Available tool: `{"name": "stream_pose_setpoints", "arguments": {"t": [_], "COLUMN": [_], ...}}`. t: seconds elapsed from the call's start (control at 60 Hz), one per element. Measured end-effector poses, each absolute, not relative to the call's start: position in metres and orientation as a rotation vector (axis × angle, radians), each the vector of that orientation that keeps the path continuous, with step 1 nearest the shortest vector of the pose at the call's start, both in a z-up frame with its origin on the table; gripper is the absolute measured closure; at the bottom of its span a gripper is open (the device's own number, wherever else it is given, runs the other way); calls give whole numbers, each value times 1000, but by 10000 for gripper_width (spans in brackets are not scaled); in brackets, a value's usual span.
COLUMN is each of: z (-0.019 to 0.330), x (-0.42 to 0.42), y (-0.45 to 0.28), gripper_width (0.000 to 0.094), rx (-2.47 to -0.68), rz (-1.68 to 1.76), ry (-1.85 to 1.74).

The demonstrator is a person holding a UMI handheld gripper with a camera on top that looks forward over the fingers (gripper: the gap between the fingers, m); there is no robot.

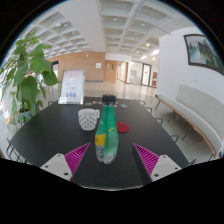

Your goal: Pour water

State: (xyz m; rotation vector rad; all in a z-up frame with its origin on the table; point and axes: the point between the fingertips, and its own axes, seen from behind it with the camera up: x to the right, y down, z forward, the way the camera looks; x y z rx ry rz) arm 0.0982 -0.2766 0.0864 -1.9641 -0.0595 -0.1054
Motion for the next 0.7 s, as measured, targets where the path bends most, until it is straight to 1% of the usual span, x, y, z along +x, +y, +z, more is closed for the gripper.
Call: {"name": "stream_pose_setpoints", "arguments": {"t": [0.067,0.15,0.183,0.333,0.383,0.417,0.483,0.617,0.65,0.7], "z": [88,78,74,63,62,64,62,62,68,77], "x": [89,86,83,90,89,90,88,90,101,111], "y": [-254,-231,-221,-202,-200,-200,-195,-197,-201,-199], "gripper_width": [82,87,103,273,370,375,414,515,533,533], "rx": [-1944,-1929,-1922,-1904,-1900,-1882,-1872,-1869,-1862,-1839], "rz": [-93,-109,-111,-128,-125,-130,-131,-137,-170,-220], "ry": [-36,-4,4,46,43,43,37,54,59,58]}}
